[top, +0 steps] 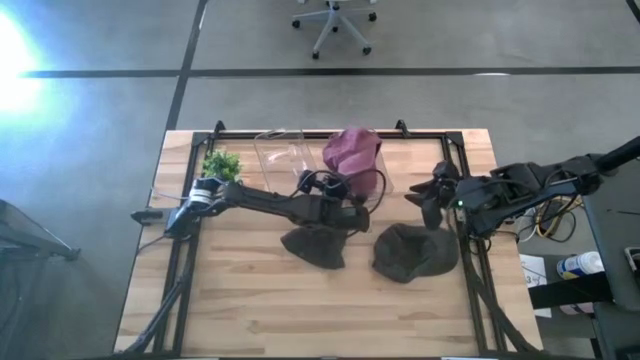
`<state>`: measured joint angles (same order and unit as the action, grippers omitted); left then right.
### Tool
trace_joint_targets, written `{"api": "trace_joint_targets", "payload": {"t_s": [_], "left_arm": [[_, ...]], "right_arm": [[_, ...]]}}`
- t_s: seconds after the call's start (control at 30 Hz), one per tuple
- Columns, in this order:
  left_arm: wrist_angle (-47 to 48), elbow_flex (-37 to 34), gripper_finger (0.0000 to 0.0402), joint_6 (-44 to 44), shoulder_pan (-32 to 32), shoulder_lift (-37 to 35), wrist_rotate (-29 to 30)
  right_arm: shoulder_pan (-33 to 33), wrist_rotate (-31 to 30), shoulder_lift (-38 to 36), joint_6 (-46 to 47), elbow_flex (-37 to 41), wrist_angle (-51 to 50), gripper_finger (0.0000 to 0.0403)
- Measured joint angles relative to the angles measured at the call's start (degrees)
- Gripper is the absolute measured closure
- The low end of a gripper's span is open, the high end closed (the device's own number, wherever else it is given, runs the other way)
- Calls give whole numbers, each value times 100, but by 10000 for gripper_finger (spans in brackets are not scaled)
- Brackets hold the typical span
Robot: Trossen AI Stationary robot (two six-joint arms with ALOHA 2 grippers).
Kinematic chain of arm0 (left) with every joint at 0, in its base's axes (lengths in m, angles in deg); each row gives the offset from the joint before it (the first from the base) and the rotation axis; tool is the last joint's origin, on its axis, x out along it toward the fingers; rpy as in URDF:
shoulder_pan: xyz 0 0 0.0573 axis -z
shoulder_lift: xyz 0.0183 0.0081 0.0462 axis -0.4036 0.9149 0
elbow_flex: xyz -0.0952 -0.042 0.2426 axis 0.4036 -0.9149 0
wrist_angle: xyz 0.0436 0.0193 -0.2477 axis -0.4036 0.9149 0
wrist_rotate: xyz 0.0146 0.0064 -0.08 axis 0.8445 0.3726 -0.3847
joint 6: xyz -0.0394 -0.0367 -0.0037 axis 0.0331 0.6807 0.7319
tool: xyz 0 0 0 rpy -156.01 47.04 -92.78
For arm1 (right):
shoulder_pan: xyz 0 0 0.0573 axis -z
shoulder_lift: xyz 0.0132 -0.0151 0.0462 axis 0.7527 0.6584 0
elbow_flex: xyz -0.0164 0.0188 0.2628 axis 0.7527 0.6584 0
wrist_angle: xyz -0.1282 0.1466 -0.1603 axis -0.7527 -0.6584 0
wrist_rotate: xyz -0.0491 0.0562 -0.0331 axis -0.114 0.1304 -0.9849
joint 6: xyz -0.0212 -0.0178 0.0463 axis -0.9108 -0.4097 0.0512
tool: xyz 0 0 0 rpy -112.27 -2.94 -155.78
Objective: Pick & Place hat
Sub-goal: Put the red cap into the right transparent bin
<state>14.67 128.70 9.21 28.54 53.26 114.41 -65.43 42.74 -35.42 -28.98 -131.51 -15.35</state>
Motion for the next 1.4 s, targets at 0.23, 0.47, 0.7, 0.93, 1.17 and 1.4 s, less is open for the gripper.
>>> {"api": "trace_joint_targets", "payload": {"t_s": [0.23,0.47,0.7,0.93,1.17,1.4], "left_arm": [[-1038,-526,394,138,0,2,48],[-1203,-292,394,1687,48,-104,-83],[-1393,-324,394,1367,57,5,270],[-1394,-566,394,1097,74,256,407],[-1376,-636,394,-416,74,520,557],[-1361,-629,389,-532,83,838,668]], "right_arm": [[0,-138,-227,82,0,-57,252],[0,-140,-222,129,-2,-283,252],[0,-140,-229,107,-1,-285,252],[0,-138,-218,119,15,-450,252],[0,-138,-216,174,20,-472,252],[0,-114,-216,455,97,-473,252]]}}
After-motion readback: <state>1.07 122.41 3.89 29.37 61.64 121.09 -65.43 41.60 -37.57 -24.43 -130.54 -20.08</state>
